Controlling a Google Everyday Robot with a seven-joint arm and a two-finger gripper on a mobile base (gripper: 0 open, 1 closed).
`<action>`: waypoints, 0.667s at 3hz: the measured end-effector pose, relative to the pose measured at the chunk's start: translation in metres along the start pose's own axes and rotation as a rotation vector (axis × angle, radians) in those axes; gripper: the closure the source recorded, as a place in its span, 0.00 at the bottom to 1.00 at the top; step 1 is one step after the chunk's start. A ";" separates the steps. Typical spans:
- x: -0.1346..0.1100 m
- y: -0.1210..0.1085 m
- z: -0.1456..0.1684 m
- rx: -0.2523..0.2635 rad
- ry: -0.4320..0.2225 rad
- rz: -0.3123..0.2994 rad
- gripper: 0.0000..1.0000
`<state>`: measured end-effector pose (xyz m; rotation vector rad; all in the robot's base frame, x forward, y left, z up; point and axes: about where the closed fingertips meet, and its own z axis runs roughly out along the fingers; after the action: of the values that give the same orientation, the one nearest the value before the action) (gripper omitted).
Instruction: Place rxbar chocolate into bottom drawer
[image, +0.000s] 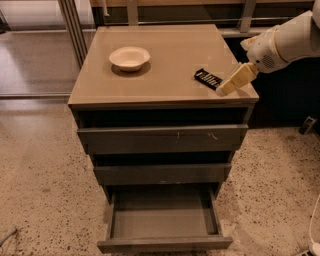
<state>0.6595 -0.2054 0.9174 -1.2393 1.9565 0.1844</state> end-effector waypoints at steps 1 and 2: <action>0.000 0.000 0.000 0.000 0.000 0.000 0.00; 0.017 -0.008 0.012 0.035 0.022 0.010 0.00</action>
Offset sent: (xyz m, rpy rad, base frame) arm 0.0255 -0.0311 -0.0424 -0.0521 -0.0276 -0.1059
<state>0.6697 -0.2152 0.8998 -1.2135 1.9769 0.1417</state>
